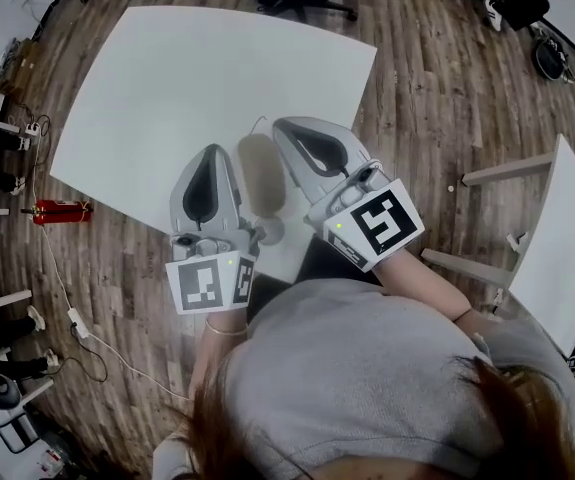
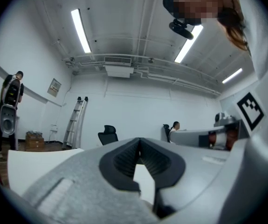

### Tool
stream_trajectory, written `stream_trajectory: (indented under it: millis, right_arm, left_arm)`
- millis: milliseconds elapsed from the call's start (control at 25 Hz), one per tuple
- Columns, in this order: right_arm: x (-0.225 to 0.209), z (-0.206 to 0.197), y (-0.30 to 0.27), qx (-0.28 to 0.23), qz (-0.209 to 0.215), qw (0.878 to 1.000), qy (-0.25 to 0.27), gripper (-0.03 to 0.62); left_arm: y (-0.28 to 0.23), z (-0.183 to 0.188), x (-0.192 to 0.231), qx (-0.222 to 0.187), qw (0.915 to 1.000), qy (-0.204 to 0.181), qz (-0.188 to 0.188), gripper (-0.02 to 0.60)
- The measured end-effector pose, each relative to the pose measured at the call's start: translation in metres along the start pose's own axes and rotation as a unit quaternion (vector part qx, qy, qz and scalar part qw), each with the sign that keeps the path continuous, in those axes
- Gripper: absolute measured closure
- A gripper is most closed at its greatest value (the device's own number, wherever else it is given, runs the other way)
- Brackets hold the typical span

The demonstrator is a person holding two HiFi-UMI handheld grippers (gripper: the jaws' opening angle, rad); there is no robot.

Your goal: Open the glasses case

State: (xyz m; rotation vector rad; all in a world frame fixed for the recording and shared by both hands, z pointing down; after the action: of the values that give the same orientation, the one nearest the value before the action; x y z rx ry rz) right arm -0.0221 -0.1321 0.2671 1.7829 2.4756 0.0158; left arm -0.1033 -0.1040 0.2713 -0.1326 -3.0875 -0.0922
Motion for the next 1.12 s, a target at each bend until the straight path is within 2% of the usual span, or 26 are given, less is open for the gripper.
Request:
stream_trajectory:
  millis: [200, 480, 520, 560, 600, 720, 840, 1000, 1120]
  right_arm:
    - [-0.011, -0.011, -0.016, 0.013, 0.007, 1.0, -0.011, 0.591]
    - [-0.021, -0.013, -0.031, 0.02, -0.006, 1.0, -0.008, 0.591]
    - [-0.022, -0.012, -0.032, 0.019, -0.009, 1.0, -0.007, 0.591]
    - [-0.024, -0.013, -0.032, 0.019, -0.012, 1.0, -0.007, 0.591]
    - [-0.026, -0.014, -0.033, 0.02, -0.015, 1.0, -0.009, 0.591]
    - [-0.029, -0.019, -0.035, 0.025, -0.02, 0.999, -0.014, 0.591]
    - [-0.029, -0.022, -0.035, 0.027, -0.022, 0.999, -0.016, 0.591]
    - [-0.03, -0.024, -0.037, 0.028, -0.024, 0.999, -0.017, 0.591]
    - [-0.031, -0.021, -0.037, 0.025, -0.025, 0.999, -0.018, 0.591]
  left_arm:
    - [-0.012, -0.011, 0.014, 0.018, 0.9998, 0.006, 0.011, 0.581]
    - [-0.034, -0.011, 0.024, 0.024, 0.9996, 0.004, -0.015, 0.581]
    - [-0.036, -0.012, 0.023, 0.028, 0.9993, 0.004, -0.026, 0.567]
    - [-0.037, -0.016, 0.021, 0.034, 0.9986, 0.001, -0.041, 0.519]
    - [-0.037, -0.021, 0.019, 0.044, 0.9975, -0.003, -0.055, 0.441]
    - [-0.036, -0.049, 0.02, 0.098, 0.9927, -0.002, -0.071, 0.329]
    - [-0.033, -0.078, 0.023, 0.15, 0.9862, -0.004, -0.07, 0.283]
    - [-0.033, -0.103, 0.023, 0.193, 0.9788, -0.005, -0.069, 0.247]
    - [-0.031, -0.128, 0.021, 0.25, 0.9657, 0.0, -0.069, 0.219]
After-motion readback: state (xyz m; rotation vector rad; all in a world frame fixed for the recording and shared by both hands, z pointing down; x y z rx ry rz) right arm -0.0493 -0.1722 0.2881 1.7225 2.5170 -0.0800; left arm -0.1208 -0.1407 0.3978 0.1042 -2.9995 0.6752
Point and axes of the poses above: the fingertips, and each gripper's own axes: y backward along the fingers, x to its left, z out of its top, the point moved 1 cm from there along y, backward along the fingers, and after that the axes turned 15 degrees about z, right-handed, at the moved point
